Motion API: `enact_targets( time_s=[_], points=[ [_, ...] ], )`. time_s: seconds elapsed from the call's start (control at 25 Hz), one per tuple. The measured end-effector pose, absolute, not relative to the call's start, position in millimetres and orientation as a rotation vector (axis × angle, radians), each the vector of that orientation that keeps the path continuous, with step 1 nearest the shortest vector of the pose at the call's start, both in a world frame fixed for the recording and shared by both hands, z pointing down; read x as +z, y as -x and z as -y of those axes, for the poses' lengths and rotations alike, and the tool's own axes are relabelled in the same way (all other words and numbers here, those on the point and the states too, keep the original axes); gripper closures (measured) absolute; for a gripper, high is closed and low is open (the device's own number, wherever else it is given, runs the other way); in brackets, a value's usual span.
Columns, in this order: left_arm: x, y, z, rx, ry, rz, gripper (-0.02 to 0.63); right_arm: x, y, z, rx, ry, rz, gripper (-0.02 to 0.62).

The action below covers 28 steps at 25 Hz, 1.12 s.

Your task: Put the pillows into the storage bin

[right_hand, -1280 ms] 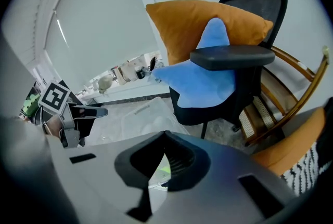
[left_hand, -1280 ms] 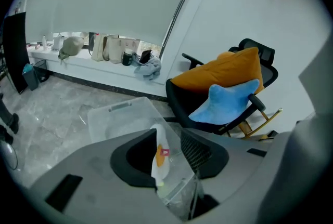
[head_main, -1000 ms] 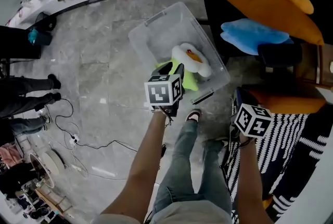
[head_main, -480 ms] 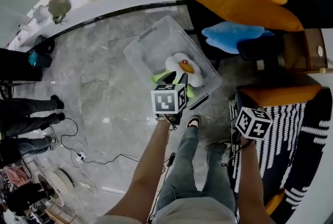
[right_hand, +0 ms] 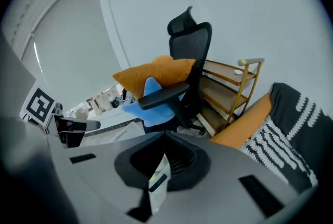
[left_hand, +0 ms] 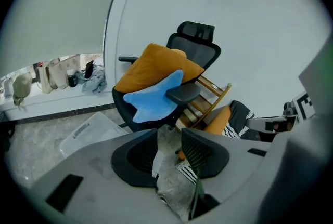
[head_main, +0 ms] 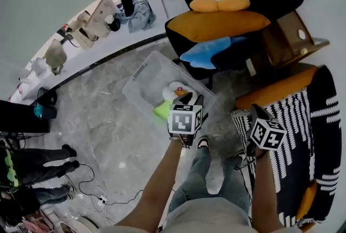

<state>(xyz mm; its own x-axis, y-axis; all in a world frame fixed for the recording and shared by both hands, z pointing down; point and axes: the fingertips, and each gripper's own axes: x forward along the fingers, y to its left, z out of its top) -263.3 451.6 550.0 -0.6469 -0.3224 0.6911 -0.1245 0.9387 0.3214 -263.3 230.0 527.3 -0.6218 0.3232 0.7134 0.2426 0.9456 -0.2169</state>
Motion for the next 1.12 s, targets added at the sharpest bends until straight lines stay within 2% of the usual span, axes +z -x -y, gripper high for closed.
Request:
enact_targets(
  time_s=[0.28,0.6,0.8,1.12],
  points=[
    [511,276,-366,-0.139,-0.541,2.258,0.465,489,238,-138,0.227,0.170,2.365,0.594],
    [482,261,-228,-0.023,-0.803,2.220,0.465,467,165,-6,0.346,-0.109,2.405,0.594],
    [477,221,-130,0.020,-0.985,2.144,0.465,456,91,77,0.411,-0.317,2.417,0.594],
    [469,119,16,0.178,-1.271,2.003,0.465,454,-67,192,0.560,-0.693,2.387,0.594]
  ],
)
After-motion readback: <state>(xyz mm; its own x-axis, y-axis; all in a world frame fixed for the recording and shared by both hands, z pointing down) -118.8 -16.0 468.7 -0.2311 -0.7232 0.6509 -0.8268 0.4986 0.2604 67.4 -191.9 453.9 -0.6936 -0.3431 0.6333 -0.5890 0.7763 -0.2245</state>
